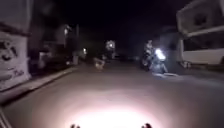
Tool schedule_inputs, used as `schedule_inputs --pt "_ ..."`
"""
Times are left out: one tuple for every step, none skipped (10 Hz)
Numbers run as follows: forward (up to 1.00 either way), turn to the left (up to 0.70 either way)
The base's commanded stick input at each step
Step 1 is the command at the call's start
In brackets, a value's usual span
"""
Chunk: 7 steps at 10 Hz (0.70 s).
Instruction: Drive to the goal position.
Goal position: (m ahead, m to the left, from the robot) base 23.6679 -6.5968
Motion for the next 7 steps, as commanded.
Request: schedule_inputs --pt "0.85 0.00" --pt "0.85 0.00" --pt "0.85 0.00" --pt "0.85 0.00" --pt "0.85 0.00" --pt "0.85 0.00" --pt "0.85 0.00"
